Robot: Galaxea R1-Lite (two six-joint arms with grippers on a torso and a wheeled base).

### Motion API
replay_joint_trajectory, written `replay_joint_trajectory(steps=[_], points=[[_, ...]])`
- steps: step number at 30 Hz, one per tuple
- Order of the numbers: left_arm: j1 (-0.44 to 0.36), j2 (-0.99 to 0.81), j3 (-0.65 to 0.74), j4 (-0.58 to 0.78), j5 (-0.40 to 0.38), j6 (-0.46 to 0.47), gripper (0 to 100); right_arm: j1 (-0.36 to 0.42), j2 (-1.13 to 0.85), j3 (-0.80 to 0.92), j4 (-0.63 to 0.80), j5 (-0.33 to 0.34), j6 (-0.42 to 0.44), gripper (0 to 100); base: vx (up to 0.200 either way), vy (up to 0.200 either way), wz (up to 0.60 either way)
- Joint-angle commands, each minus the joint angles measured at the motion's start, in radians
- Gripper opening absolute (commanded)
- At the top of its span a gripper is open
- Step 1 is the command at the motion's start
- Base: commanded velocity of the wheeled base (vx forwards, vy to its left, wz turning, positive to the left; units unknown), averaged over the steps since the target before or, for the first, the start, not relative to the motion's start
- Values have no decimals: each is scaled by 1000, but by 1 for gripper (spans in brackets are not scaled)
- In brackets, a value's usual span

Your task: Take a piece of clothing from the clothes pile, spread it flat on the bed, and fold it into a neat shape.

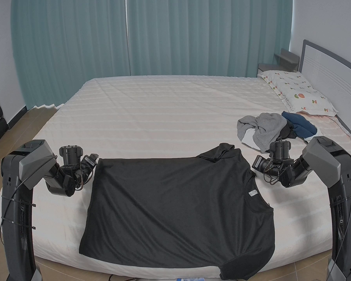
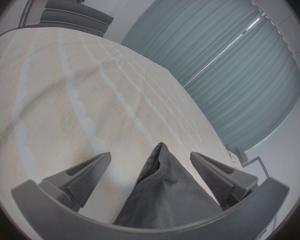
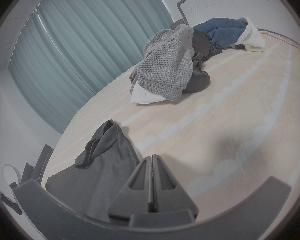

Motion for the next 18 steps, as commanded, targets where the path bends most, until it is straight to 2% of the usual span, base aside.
replay_joint_trajectory(steps=[1,8,9,18], points=[[1,2,0,0,0,0,100,-1,-23,20,-4,5,-1,0,0,0,0],[1,2,0,0,0,0,100,5,-46,92,-4,47,-4,0,0,0,0],[1,2,0,0,0,0,100,5,-48,93,-4,49,-1,100,0,0,0],[1,2,0,1,0,0,100,13,-46,104,-5,52,5,100,0,0,0]])
